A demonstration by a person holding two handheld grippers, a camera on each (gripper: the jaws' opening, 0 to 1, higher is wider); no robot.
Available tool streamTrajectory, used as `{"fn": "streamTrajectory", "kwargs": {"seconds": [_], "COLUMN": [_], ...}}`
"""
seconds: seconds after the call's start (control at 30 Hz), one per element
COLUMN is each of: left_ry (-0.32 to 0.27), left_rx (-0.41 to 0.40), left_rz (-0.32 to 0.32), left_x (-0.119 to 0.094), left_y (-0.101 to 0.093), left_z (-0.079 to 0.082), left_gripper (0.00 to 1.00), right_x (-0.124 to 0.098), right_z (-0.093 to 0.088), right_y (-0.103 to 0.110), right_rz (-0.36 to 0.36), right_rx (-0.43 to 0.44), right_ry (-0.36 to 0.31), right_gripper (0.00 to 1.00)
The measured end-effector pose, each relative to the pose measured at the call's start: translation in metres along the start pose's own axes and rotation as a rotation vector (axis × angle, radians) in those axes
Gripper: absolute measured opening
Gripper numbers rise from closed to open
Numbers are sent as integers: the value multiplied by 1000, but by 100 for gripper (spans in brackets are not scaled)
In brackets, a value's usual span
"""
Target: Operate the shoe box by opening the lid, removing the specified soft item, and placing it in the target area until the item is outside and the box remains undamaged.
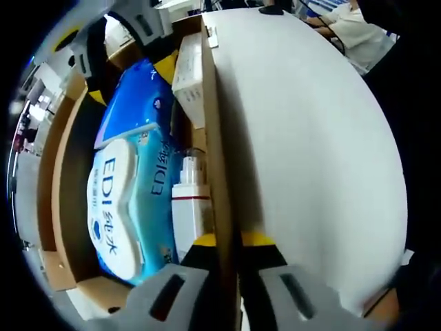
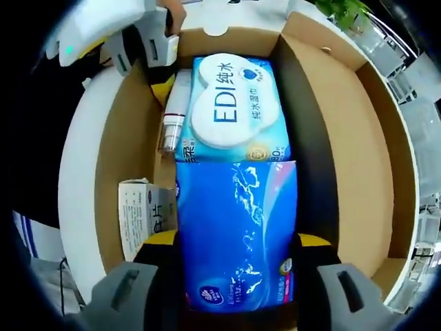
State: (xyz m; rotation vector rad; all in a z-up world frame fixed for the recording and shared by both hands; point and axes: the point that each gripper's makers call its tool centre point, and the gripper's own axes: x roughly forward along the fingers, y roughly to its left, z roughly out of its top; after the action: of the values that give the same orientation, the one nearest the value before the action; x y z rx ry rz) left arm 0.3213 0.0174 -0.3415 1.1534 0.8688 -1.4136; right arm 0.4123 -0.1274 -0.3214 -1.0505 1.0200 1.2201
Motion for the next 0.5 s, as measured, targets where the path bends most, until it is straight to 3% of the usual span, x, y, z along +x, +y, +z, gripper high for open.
{"fn": "streamTrajectory", "kwargs": {"seconds": [0.23,0.33,0.5], "left_ry": [2,4,7], "left_rx": [2,4,9], "left_rz": [2,3,4], "left_x": [0,0,0], "left_y": [0,0,0], "left_z": [0,0,0], "left_gripper": [3,3,3], "right_x": [5,9,11], "right_z": [1,1,0], "right_y": [2,2,3], "right_rz": [6,-3,-11], "right_rx": [-10,-18,-20], "right_ry": [0,37,43], "right_gripper": [68,68,69]}}
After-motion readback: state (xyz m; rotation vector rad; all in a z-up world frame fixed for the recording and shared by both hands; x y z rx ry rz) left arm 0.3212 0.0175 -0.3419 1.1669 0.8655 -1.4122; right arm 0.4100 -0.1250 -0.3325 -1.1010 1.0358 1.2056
